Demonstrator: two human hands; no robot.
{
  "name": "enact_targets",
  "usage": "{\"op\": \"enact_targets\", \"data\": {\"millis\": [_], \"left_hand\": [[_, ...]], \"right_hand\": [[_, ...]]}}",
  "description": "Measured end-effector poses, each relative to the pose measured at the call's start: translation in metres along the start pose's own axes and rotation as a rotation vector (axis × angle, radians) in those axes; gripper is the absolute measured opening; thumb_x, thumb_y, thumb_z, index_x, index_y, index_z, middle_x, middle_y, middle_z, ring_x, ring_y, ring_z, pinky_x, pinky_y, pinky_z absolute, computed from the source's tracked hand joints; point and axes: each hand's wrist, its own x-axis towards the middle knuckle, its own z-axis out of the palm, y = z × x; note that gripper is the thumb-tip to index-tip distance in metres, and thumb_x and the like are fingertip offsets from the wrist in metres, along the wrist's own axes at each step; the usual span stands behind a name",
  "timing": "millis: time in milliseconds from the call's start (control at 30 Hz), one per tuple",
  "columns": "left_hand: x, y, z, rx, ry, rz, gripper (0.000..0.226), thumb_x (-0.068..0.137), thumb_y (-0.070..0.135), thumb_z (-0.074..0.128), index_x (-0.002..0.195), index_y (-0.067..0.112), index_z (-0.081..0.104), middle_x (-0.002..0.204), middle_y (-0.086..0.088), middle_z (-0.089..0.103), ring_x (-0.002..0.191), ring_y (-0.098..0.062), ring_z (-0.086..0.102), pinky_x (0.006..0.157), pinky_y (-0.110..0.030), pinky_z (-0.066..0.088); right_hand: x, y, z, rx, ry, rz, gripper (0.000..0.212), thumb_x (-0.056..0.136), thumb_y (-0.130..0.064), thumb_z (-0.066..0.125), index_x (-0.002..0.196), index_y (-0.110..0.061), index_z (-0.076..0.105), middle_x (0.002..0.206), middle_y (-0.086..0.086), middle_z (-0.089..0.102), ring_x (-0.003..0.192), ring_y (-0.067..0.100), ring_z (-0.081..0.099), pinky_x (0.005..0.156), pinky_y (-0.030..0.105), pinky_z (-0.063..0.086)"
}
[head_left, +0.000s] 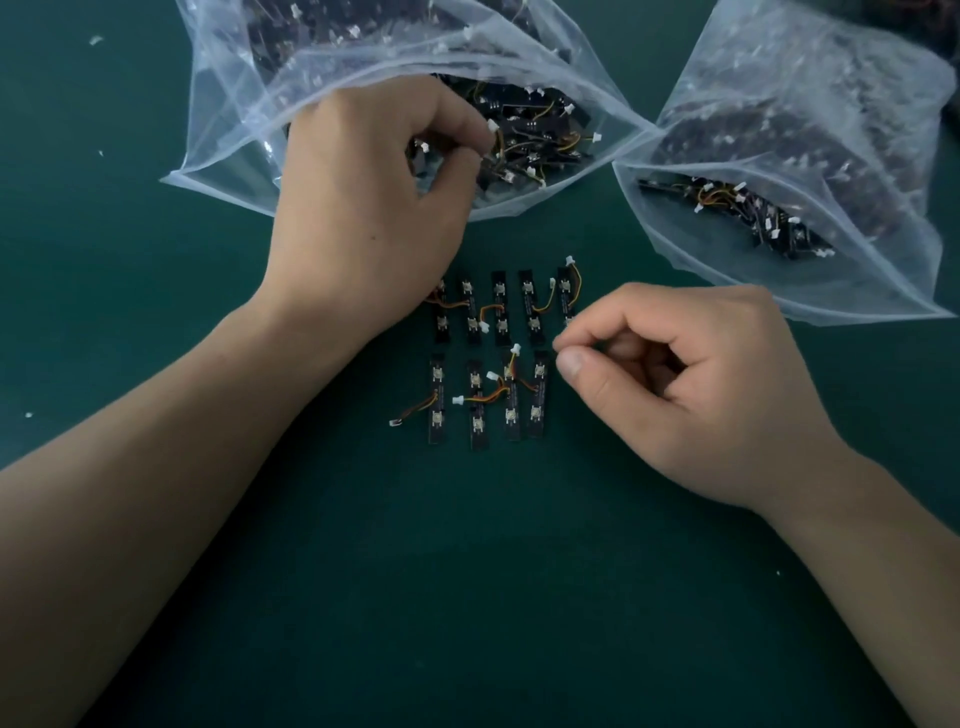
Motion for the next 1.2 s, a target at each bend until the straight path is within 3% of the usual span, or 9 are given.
{"op": "enact_targets", "data": {"millis": [67,200,333,467,633,833,1000,1100,1200], "left_hand": [[-0.001,0.000,0.001,-0.086,-0.028,0.035,0.019,0.097,0.012,0.064,0.103,0.028,0.074,0.086,0.028,0.063,0.067,-0.006,0.055,0.060,-0.012,0.038],[-0.005,0.002,0.002,-0.226,-0.152,0.186,0.022,0.100,0.005,0.064,0.109,0.023,0.073,0.097,0.024,0.066,0.074,-0.002,0.058,0.068,-0.019,0.042],[-0.006,0.003,0.003,-0.301,-0.280,0.280,0.020,0.102,0.002,0.065,0.113,0.017,0.074,0.101,-0.003,0.072,0.079,-0.029,0.064,0.069,-0.038,0.048],[-0.008,0.008,0.002,-0.351,-0.384,0.296,0.014,0.099,0.007,0.073,0.108,0.018,0.075,0.096,0.004,0.074,0.073,-0.021,0.064,0.068,-0.025,0.046],[-0.008,0.012,-0.001,-0.333,-0.394,0.273,0.015,0.094,0.011,0.080,0.103,0.022,0.075,0.096,0.017,0.073,0.080,-0.009,0.070,0.071,-0.019,0.050],[-0.010,0.016,-0.001,-0.363,-0.412,0.250,0.008,0.091,0.013,0.084,0.093,0.018,0.078,0.093,0.005,0.078,0.083,-0.019,0.073,0.072,-0.031,0.056],[-0.012,0.016,-0.002,-0.346,-0.489,0.225,0.006,0.089,0.010,0.085,0.089,0.009,0.079,0.092,-0.003,0.078,0.083,-0.024,0.074,0.073,-0.042,0.058],[-0.010,0.018,-0.005,-0.426,-0.523,0.232,0.011,0.096,0.009,0.073,0.093,-0.001,0.072,0.089,-0.009,0.075,0.078,-0.019,0.069,0.070,-0.029,0.051],[-0.009,0.022,-0.005,-0.425,-0.514,0.210,0.014,0.099,0.016,0.071,0.103,0.003,0.067,0.086,0.002,0.073,0.076,-0.003,0.065,0.072,-0.010,0.040]], "right_hand": [[0.000,0.000,0.001,0.011,0.054,0.011,0.004,0.094,-0.018,0.074,0.090,-0.017,0.075,0.059,-0.003,0.060,0.055,0.017,0.056,0.055,0.013,0.036],[0.000,0.003,0.001,0.023,0.155,0.050,0.014,0.096,-0.021,0.075,0.109,-0.018,0.074,0.063,-0.005,0.061,0.057,0.018,0.058,0.057,0.014,0.039],[0.001,0.002,0.000,0.033,0.256,0.083,0.017,0.097,-0.028,0.074,0.110,-0.018,0.069,0.065,-0.006,0.062,0.057,0.018,0.058,0.056,0.017,0.040],[0.003,0.002,0.003,-0.006,0.353,0.149,0.013,0.097,-0.031,0.074,0.095,-0.018,0.071,0.065,-0.004,0.065,0.056,0.020,0.058,0.053,0.027,0.044],[0.004,-0.001,0.004,0.028,0.351,0.156,0.002,0.098,-0.025,0.073,0.099,-0.026,0.072,0.079,-0.011,0.073,0.066,0.014,0.069,0.059,0.026,0.054],[0.003,0.000,0.002,0.030,0.390,0.093,0.008,0.105,-0.021,0.064,0.107,-0.018,0.071,0.091,-0.007,0.075,0.071,0.007,0.074,0.057,0.035,0.057],[0.001,-0.003,0.001,0.032,0.399,0.031,0.003,0.103,-0.019,0.067,0.101,-0.019,0.069,0.092,-0.008,0.074,0.069,0.019,0.073,0.052,0.046,0.051],[0.000,-0.007,0.003,0.043,0.397,0.017,0.005,0.100,-0.015,0.068,0.094,-0.015,0.067,0.090,-0.004,0.073,0.069,0.016,0.072,0.050,0.046,0.049],[-0.002,-0.010,0.003,0.003,0.372,0.012,0.006,0.096,-0.014,0.069,0.091,-0.012,0.069,0.085,-0.004,0.073,0.063,0.016,0.067,0.051,0.044,0.047]]}}
